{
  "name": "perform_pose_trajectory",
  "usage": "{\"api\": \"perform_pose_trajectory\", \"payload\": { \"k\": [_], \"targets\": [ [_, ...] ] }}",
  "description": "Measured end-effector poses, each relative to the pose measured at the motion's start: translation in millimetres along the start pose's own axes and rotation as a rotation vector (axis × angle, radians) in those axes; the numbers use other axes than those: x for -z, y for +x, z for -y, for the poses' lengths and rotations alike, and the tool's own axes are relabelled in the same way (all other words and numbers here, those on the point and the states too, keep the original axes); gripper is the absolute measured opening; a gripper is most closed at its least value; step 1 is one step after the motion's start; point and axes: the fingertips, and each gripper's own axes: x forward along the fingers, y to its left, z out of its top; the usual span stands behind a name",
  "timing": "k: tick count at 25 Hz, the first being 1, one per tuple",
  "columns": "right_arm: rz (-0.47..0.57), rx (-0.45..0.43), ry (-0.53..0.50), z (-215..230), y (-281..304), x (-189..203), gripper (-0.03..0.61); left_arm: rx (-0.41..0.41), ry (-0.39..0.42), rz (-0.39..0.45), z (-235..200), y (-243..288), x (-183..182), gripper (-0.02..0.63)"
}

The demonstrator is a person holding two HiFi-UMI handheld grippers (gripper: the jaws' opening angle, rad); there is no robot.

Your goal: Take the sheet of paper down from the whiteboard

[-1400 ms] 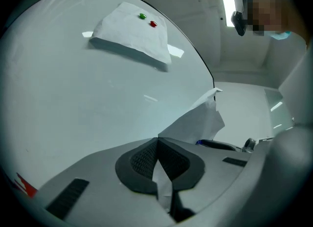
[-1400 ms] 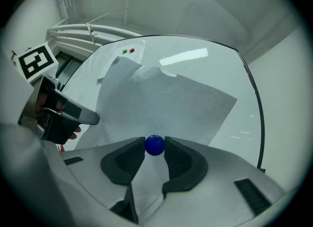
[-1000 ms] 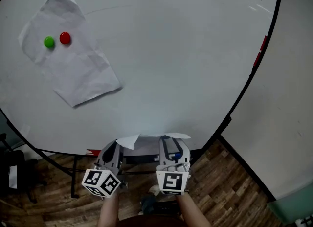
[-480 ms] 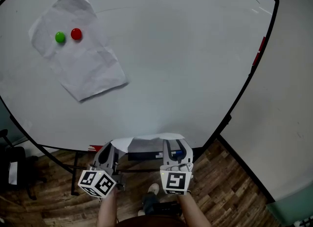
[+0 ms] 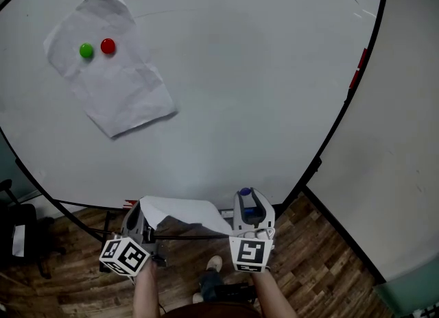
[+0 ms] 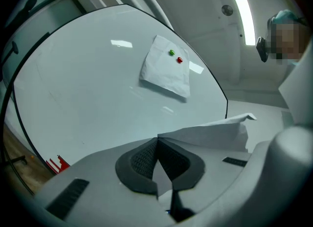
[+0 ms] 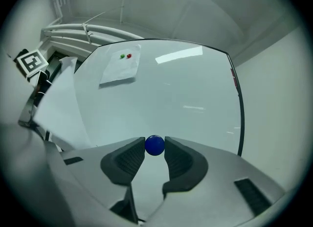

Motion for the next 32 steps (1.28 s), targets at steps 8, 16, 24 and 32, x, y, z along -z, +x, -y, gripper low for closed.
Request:
{"api": "perform_pose_trajectory", "payload": {
  "k": [8,16,24,32],
  "targets": [
    [0.001,0.001,0.021,3.5,-3.7,1.5,0.137,-0.019,0.003,-0.008,2.4,-6.4,-0.1,0.023],
    [0.001,0.002,0.027,4.2,-4.1,0.5,0.137,-0.02,0.001,0.004,2.5,-10.2,-4.4,0.023],
    [-0.001,0.004,0.027,4.6,-5.6,1.4,0.137,-0.024,-0.001,0.002,2.7,-11.5,-3.0,0.023],
    [-0.003,-0.001,0.02,6.6,-6.4,2.3,0.135,-0.022,-0.006,0.004,5.2,-10.3,-2.3,0.023]
  ]
}}
